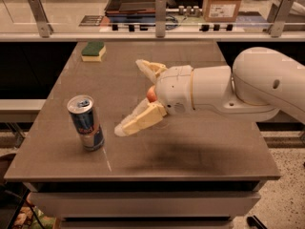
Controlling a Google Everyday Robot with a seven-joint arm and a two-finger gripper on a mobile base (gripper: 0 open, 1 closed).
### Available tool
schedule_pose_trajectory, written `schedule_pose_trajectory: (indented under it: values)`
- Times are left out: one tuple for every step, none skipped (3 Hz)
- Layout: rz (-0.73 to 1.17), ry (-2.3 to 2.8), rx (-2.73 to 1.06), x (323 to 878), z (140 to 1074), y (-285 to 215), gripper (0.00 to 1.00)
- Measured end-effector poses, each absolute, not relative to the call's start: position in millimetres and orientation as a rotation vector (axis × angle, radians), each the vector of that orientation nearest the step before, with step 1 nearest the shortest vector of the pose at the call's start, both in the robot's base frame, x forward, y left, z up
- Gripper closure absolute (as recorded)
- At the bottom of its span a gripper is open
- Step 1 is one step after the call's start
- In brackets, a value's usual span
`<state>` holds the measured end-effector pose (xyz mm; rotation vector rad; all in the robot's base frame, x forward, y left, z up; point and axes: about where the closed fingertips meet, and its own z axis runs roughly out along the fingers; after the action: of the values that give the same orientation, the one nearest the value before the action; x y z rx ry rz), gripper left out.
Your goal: Move redbull can near sponge
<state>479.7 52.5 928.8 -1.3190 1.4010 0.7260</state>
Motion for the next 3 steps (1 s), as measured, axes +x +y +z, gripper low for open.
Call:
schedule_pose_trajectory:
  values:
    - [0.799, 1.382, -1.302, 484.1, 912.0, 73.2, 0.00]
    - [0.884, 1.368, -1.293, 479.5, 896.2, 94.6, 0.00]
    - [0.961, 1.338, -1.290, 471.7, 887.9, 119.4, 0.00]
